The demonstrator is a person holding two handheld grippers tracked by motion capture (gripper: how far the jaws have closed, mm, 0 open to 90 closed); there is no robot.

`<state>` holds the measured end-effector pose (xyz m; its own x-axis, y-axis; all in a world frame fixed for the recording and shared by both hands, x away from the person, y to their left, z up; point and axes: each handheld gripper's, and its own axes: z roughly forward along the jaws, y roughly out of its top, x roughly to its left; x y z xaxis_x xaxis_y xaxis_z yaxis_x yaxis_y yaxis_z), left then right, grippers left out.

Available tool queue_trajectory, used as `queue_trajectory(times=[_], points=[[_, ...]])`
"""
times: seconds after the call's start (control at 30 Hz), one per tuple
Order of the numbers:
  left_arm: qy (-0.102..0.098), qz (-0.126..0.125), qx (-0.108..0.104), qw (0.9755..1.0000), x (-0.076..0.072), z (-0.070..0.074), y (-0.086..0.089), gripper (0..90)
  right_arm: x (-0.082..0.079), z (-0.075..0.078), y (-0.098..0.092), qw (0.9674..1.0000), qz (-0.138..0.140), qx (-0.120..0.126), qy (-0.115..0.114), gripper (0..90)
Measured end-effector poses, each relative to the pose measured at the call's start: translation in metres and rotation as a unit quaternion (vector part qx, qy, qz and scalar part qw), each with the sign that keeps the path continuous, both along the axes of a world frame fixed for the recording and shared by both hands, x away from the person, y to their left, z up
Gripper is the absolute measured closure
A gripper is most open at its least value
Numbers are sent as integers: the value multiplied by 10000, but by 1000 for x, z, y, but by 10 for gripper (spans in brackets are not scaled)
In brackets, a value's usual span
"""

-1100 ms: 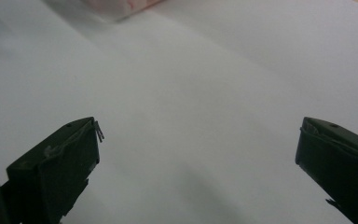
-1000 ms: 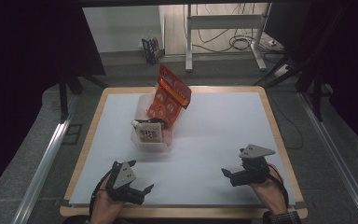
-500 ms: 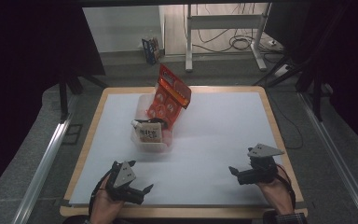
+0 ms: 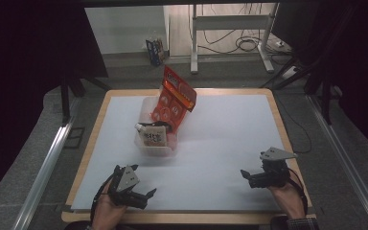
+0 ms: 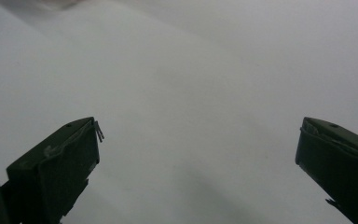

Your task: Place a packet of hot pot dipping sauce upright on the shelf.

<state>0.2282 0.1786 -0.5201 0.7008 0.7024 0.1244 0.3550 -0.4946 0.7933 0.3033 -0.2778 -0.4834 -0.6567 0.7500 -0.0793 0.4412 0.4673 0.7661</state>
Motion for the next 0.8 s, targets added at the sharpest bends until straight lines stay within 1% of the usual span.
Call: queue_trajectory(times=[0.23,0.43,0.57,0.63,0.8], points=[[25,28,-4,10000,1,-1,0,0,3,-4,-7,9999,-102,-21,23,0],[41,42,43,10000,1,-2,0,0,6,-8,-11,9998,-163,-20,76,0],[59,36,83,9999,2,-3,0,0,7,-11,-13,9997,-200,-79,133,0],[80,36,70,9999,2,-4,0,0,8,-14,-14,9996,-250,-97,134,0],[101,31,118,9999,3,-4,0,0,11,-21,-16,9990,-312,-172,259,0]])
